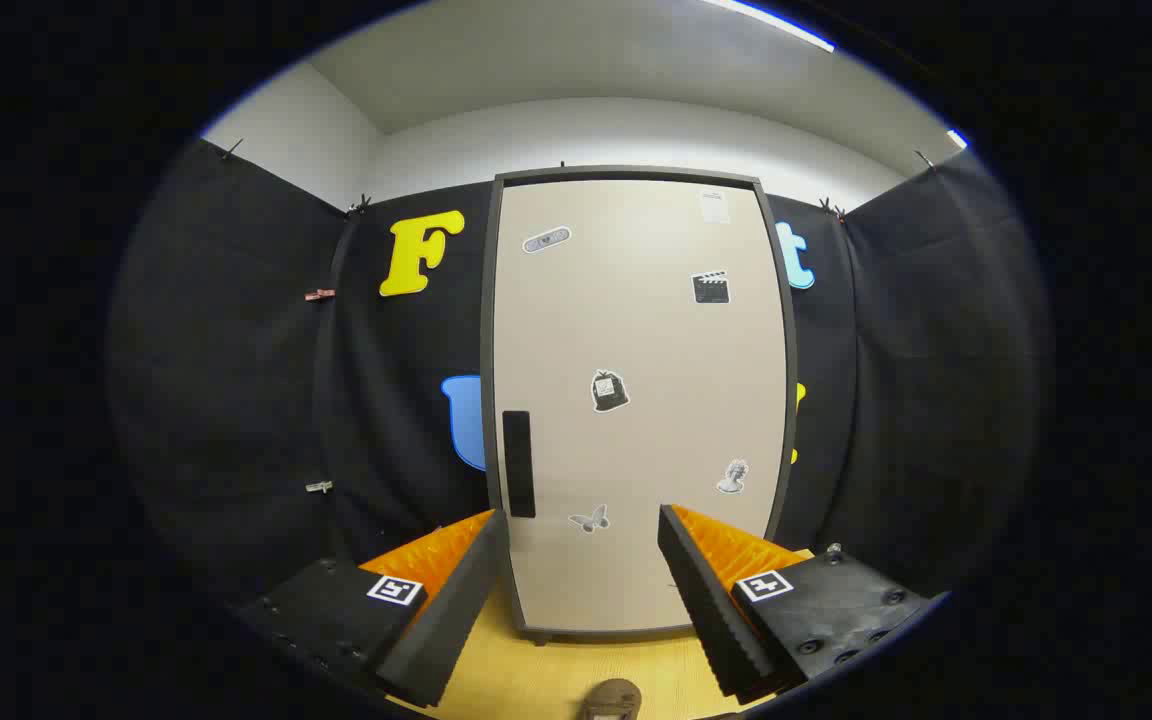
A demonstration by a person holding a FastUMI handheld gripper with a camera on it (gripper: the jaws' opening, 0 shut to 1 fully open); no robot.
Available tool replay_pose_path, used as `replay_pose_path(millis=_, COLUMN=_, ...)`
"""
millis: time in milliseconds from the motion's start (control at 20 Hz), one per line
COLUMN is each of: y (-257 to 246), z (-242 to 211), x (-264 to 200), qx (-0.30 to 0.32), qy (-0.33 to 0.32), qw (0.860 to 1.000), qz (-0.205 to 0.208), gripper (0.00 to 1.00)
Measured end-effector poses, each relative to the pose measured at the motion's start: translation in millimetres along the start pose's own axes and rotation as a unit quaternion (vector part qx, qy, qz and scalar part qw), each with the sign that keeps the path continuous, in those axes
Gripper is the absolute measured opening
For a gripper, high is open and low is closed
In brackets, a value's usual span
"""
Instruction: Open the shoe cabinet door, grab the shoes and put them into the shoe cabinet, then close the shoe cabinet door.
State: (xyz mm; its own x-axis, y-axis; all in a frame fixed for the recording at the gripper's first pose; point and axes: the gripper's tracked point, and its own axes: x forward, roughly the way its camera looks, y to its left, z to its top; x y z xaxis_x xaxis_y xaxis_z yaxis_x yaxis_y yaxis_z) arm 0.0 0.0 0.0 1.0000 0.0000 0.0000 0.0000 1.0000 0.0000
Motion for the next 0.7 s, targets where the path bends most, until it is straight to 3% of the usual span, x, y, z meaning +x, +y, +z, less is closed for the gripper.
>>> replay_pose_path(millis=700, y=-5, z=-7, x=11, qx=0.000, qy=0.012, qw=1.000, qz=-0.003, gripper=0.98)
